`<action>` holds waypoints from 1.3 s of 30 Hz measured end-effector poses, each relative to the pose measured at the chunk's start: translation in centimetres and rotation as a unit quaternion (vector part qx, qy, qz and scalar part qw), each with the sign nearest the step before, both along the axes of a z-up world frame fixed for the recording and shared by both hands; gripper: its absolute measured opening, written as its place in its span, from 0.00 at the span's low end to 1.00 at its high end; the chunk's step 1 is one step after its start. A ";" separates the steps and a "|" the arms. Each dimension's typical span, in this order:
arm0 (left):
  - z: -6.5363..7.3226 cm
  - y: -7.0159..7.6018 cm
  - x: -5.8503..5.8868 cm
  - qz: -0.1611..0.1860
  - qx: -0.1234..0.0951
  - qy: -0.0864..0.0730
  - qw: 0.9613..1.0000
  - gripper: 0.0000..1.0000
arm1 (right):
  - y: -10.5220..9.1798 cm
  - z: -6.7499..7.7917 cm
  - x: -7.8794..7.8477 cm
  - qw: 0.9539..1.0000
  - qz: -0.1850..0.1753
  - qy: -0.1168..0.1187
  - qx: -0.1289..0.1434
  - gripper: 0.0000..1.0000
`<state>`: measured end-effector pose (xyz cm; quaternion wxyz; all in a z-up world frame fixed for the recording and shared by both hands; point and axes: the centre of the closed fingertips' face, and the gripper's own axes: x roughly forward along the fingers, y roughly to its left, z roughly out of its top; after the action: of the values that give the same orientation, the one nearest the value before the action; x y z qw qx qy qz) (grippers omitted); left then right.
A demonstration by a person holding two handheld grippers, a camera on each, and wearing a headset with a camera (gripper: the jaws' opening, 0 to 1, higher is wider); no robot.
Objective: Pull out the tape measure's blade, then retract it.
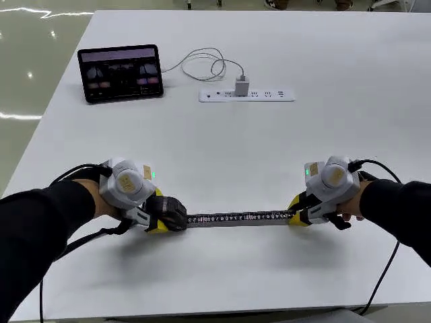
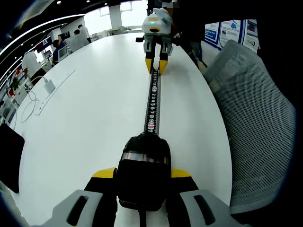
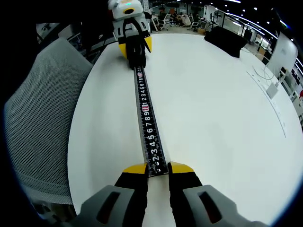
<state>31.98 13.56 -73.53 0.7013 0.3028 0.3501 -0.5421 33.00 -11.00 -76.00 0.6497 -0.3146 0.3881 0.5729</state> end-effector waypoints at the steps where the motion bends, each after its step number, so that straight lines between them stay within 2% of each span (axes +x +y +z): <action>1: 0.0 0.0 0.0 0.002 0.000 0.000 1.000 0.36 | 0.0 0.0 0.0 1.000 0.003 -0.001 -0.002 0.12; 5: 0.0 0.0 0.0 0.000 0.004 0.000 1.000 0.36 | 0.0 -0.1 -0.1 1.000 0.019 -0.006 -0.015 0.12; 7: 0.1 0.2 -0.1 0.001 0.009 0.009 1.000 0.36 | 0.0 -0.1 -0.1 0.999 0.028 -0.008 -0.022 0.12; 11: 0.0 0.7 0.1 0.000 0.025 0.005 1.000 0.37 | 0.1 -0.1 -0.1 0.999 0.036 -0.013 -0.029 0.12; 12: -0.1 1.2 0.3 -0.003 0.038 -0.004 0.999 0.39 | 0.0 -0.1 0.0 0.999 0.036 -0.013 -0.030 0.12; 14: -0.1 1.3 0.4 -0.005 0.040 -0.011 0.999 0.48 | 0.0 -0.1 0.0 0.999 0.031 -0.011 -0.029 0.13; 15: -0.1 1.5 0.5 0.000 0.042 -0.010 0.999 0.51 | 0.0 -0.1 0.0 0.999 0.025 -0.007 -0.029 0.13; 17: -0.1 1.9 0.8 0.011 0.043 -0.011 0.999 0.58 | -0.2 0.0 0.4 0.999 0.023 -0.020 -0.035 0.16; 21: 0.0 2.3 1.0 0.033 0.042 -0.007 0.999 0.64 | -0.3 0.1 0.7 0.999 0.005 -0.021 -0.032 0.21; 22: 0.1 2.4 0.8 0.052 0.037 0.010 0.998 0.64 | -0.4 0.2 0.8 0.999 -0.006 -0.019 -0.030 0.21; 23: 0.2 2.3 0.5 0.058 0.034 0.022 0.998 0.66 | -0.6 0.2 0.8 0.999 -0.011 -0.018 -0.031 0.22; 25: 0.5 2.3 0.8 0.075 0.021 0.024 0.997 0.73 | -0.8 0.2 0.8 0.999 -0.013 -0.021 -0.032 0.24; 29: 0.7 2.4 0.8 0.091 0.015 0.025 0.995 0.87 | -1.4 0.1 0.7 0.999 -0.034 -0.012 -0.038 0.27; 33: 1.1 2.5 1.2 0.111 0.004 0.017 0.994 1.00 | -1.9 0.1 0.5 0.998 -0.046 -0.010 -0.039 0.30; 35: 1.2 2.5 1.2 0.119 -0.001 0.018 0.993 1.00 | -2.0 0.3 0.5 0.998 -0.053 -0.009 -0.035 0.32; 37: 1.3 2.3 0.9 0.134 -0.013 0.032 0.990 1.00 | -1.8 0.7 0.5 0.998 -0.065 -0.007 -0.022 0.36; 39: 1.4 2.3 1.1 0.142 -0.020 0.028 0.989 1.00 | -1.7 1.0 0.6 0.997 -0.071 -0.010 -0.018 0.37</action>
<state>33.05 15.89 -72.10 0.7671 0.2209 0.3978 -0.4522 33.57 -12.70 -75.00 0.6870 -0.3037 0.4131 0.5149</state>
